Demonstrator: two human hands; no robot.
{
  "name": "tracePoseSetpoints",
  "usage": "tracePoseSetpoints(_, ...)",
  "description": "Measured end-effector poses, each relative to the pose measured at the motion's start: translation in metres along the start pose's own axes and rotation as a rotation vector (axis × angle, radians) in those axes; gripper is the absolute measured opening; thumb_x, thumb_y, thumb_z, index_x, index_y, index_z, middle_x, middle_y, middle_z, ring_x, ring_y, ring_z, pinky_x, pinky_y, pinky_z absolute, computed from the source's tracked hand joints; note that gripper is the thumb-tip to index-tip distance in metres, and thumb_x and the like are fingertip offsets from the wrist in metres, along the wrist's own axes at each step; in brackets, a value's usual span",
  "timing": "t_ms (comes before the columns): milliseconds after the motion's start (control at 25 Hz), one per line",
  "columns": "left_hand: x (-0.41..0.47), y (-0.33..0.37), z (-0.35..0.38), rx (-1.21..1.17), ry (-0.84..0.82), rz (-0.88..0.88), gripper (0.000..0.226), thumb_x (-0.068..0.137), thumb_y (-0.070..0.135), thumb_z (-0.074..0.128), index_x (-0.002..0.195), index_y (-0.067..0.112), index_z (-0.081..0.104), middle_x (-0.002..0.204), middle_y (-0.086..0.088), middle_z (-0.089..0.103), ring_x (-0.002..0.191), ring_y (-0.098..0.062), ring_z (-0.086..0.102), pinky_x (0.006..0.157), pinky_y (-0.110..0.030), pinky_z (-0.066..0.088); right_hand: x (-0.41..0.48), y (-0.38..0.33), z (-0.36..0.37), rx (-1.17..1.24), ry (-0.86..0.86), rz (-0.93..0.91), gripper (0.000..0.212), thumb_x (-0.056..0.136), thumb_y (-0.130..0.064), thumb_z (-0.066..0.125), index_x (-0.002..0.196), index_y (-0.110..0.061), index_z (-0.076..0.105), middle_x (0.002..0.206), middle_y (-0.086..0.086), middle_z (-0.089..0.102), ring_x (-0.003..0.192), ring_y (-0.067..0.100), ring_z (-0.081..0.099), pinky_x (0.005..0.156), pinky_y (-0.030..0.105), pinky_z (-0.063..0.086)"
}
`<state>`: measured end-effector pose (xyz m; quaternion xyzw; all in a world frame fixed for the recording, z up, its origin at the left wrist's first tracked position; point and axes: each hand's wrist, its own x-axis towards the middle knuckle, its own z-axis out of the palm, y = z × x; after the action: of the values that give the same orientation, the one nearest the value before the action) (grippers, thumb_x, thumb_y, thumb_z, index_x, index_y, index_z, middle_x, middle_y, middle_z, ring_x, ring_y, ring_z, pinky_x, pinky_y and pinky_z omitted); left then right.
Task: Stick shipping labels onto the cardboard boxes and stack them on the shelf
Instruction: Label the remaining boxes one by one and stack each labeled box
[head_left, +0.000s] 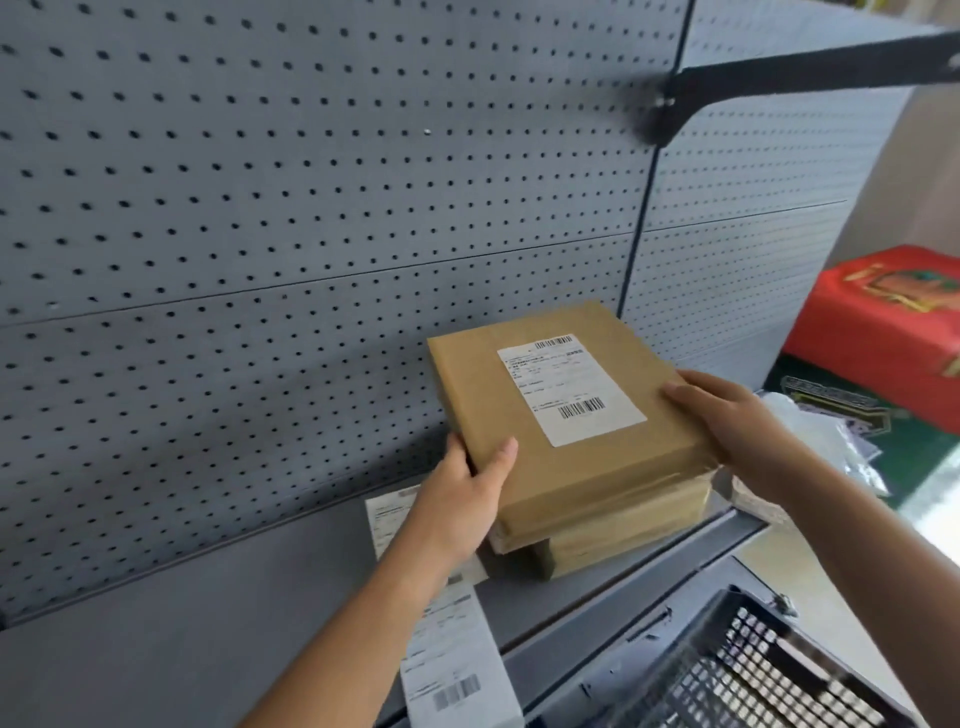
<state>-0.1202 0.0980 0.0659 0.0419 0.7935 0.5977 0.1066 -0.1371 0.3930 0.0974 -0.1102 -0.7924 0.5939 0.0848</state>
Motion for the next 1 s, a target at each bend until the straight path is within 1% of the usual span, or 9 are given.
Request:
tracePoseSetpoints(120, 0.023, 0.000, 0.029, 0.069, -0.009, -0.007, 0.078, 0.081, 0.078, 0.045, 0.146, 0.037, 0.043, 0.130, 0.015, 0.065, 0.119, -0.012, 0.061, 0.108, -0.044, 0.047, 0.021, 0.018, -0.022, 0.007, 0.040, 0.048, 0.023, 0.091, -0.041, 0.067, 0.110, -0.030, 0.073, 0.102, 0.000, 0.078, 0.094, 0.024, 0.073, 0.080, 0.036, 0.055)
tracePoseSetpoints(240, 0.039, -0.005, 0.047, 0.086, -0.008, -0.050, 0.074, 0.085, 0.076, 0.045, 0.147, 0.035, 0.044, 0.131, 0.012, 0.065, 0.120, -0.014, 0.061, 0.109, -0.042, 0.046, 0.040, 0.038, -0.028, -0.007, 0.049, 0.082, 0.020, 0.092, -0.040, 0.067, 0.107, -0.029, 0.073, 0.102, -0.002, 0.076, 0.093, 0.021, 0.072, 0.085, 0.037, 0.056)
tracePoseSetpoints(320, 0.046, -0.011, 0.056, 0.118, 0.000, -0.082, 0.068, 0.090, 0.072, 0.046, 0.146, 0.033, 0.045, 0.131, 0.010, 0.065, 0.121, -0.016, 0.061, 0.107, -0.037, 0.045, 0.048, 0.051, -0.030, -0.031, 0.036, 0.119, 0.012, 0.092, -0.041, 0.066, 0.100, -0.033, 0.072, 0.102, -0.004, 0.076, 0.094, 0.020, 0.072, 0.089, 0.038, 0.056)
tracePoseSetpoints(440, 0.050, -0.017, 0.070, 0.166, 0.017, -0.089, 0.068, 0.093, 0.069, 0.046, 0.147, 0.028, 0.044, 0.131, 0.005, 0.066, 0.118, -0.016, 0.062, 0.097, -0.029, 0.045, 0.054, 0.068, -0.034, -0.082, 0.003, 0.135, 0.009, 0.094, -0.041, 0.064, 0.094, -0.039, 0.072, 0.097, -0.008, 0.077, 0.092, 0.017, 0.072, 0.087, 0.035, 0.056)
tracePoseSetpoints(560, 0.055, -0.017, 0.074, 0.164, 0.039, -0.076, 0.066, 0.093, 0.067, 0.048, 0.146, 0.028, 0.046, 0.129, 0.006, 0.067, 0.107, -0.012, 0.060, 0.089, -0.024, 0.041, 0.060, 0.074, -0.037, -0.091, 0.003, 0.127, 0.014, 0.092, -0.044, 0.065, 0.102, -0.038, 0.073, 0.101, -0.007, 0.078, 0.095, 0.018, 0.073, 0.093, 0.040, 0.055)
tracePoseSetpoints(680, 0.058, -0.017, 0.070, 0.180, 0.033, -0.070, 0.074, 0.090, 0.071, 0.048, 0.149, 0.027, 0.044, 0.139, 0.004, 0.063, 0.123, -0.015, 0.059, 0.098, -0.026, 0.043, 0.060, 0.069, -0.039, -0.179, 0.014, 0.112, 0.023, 0.095, -0.043, 0.062, 0.115, -0.034, 0.068, 0.112, -0.005, 0.072, 0.098, 0.017, 0.069, 0.089, 0.036, 0.054)
tracePoseSetpoints(800, 0.055, -0.014, 0.054, 0.345, 0.128, -0.024, 0.081, 0.091, 0.074, 0.039, 0.155, 0.024, 0.034, 0.155, 0.000, 0.048, 0.141, -0.021, 0.046, 0.111, -0.037, 0.039, 0.056, 0.059, -0.039, -0.403, 0.115, -0.016, 0.037, 0.096, -0.043, 0.057, 0.131, -0.030, 0.059, 0.129, 0.001, 0.062, 0.109, 0.020, 0.062, 0.094, 0.043, 0.051)
tracePoseSetpoints(920, 0.047, -0.009, 0.018, 0.563, 0.340, 0.098, 0.067, 0.095, 0.070, 0.036, 0.146, 0.028, 0.044, 0.150, 0.008, 0.053, 0.136, -0.016, 0.051, 0.105, -0.041, 0.046, 0.046, 0.030, -0.021, -0.606, 0.158, -0.220, 0.038, 0.097, -0.042, 0.055, 0.132, -0.028, 0.058, 0.137, -0.001, 0.056, 0.091, 0.018, 0.061, 0.089, 0.043, 0.049)
tracePoseSetpoints(1000, 0.038, -0.006, -0.011, 0.633, 0.445, 0.126, 0.058, 0.097, 0.066, 0.038, 0.141, 0.029, 0.049, 0.144, 0.011, 0.058, 0.131, -0.014, 0.055, 0.101, -0.041, 0.049, 0.040, 0.013, 0.003, -0.694, 0.129, -0.319, 0.037, 0.097, -0.040, 0.055, 0.131, -0.027, 0.059, 0.137, -0.002, 0.057, 0.090, 0.021, 0.061, 0.086, 0.040, 0.048)
